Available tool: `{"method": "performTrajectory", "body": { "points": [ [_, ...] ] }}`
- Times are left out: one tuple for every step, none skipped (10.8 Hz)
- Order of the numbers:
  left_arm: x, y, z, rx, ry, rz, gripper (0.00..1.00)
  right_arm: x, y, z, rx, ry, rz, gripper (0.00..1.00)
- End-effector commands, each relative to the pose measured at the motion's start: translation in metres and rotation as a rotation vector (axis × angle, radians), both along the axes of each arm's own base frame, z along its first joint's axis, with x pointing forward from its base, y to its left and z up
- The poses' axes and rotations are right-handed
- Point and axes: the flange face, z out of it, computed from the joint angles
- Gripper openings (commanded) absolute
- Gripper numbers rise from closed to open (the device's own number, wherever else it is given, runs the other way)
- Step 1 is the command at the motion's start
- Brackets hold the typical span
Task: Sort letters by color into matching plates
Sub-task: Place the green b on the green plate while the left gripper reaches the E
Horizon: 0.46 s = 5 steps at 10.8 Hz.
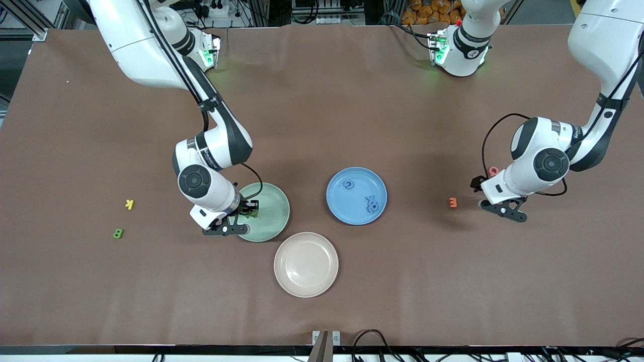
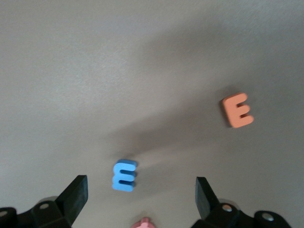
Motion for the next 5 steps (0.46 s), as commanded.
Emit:
{"method": "performTrajectory", "body": {
  "points": [
    [-0.001, 0.032, -0.001, 0.016, 0.022, -0.1, 1.0, 0.005, 0.004, 0.005, 0.007, 0.001, -0.024, 1.0],
    [0.001, 0.045, -0.002, -0.027, 0.025, -0.151, 1.0, 0.007, 0.002, 0.007, 0.006, -0.003, -0.02, 1.0],
    [0.001, 0.06, -0.004, -0.066, 0.032, -0.181, 1.0, 0.007, -0.001, 0.008, 0.005, -0.003, -0.025, 1.0],
    [0.0, 0.061, -0.004, -0.092, 0.033, -0.175, 1.0, 0.009, -0.006, 0.01, 0.001, -0.005, -0.025, 1.0],
    [0.0, 0.06, -0.005, -0.096, 0.034, -0.172, 1.0, 0.01, -0.013, 0.01, -0.009, 0.007, 0.0, 1.0]
  ]
}}
